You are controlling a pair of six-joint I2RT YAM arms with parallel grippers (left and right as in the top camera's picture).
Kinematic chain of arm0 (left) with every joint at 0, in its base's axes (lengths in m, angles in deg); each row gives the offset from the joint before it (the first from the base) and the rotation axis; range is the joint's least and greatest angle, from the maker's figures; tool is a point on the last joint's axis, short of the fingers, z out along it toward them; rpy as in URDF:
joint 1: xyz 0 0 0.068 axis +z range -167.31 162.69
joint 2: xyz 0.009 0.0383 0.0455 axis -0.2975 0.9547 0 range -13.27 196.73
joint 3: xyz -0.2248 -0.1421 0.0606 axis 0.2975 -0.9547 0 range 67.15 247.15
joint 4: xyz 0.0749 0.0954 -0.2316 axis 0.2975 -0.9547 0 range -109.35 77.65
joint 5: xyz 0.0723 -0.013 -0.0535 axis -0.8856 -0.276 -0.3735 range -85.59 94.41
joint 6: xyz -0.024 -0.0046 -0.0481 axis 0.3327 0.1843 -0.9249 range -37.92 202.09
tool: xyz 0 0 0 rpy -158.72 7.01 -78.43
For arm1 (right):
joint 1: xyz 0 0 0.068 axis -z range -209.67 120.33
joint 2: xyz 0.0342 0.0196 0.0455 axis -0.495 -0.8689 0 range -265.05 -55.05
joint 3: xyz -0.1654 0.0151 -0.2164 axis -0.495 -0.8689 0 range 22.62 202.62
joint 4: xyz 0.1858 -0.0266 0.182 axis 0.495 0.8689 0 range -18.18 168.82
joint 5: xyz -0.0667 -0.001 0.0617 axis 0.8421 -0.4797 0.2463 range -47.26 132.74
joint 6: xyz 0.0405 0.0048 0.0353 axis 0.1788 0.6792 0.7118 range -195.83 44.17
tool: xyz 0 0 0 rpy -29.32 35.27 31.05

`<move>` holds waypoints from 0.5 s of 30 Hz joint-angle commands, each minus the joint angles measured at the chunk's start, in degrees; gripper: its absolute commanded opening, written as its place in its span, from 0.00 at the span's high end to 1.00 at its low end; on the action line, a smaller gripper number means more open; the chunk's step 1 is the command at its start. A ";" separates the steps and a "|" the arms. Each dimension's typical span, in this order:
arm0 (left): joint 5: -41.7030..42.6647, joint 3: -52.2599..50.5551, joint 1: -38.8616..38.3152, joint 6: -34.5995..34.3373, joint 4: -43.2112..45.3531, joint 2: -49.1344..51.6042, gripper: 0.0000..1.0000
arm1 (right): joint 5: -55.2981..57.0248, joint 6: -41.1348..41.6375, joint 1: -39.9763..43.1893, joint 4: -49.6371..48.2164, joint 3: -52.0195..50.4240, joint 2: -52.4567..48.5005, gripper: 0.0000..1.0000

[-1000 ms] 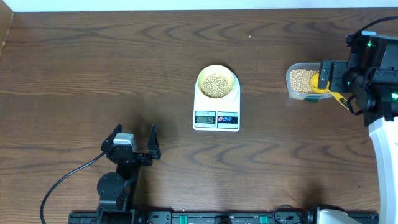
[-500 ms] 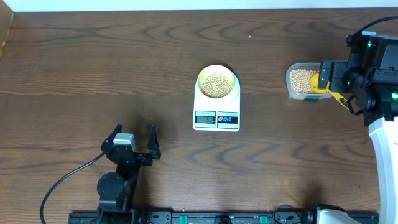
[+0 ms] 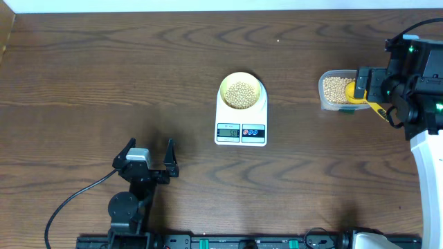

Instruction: Scoop item into bowl and weigh 50g on scale

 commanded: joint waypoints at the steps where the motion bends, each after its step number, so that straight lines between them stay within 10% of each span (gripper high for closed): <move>1: -0.04 -0.98 0.24 0.31 -1.97 -0.35 0.02 | 0.28 0.81 -0.17 0.04 0.07 0.76 0.01; 15: -0.04 -0.98 0.24 0.31 -1.97 -0.35 0.02 | 0.28 0.81 -0.11 0.33 0.04 1.49 0.01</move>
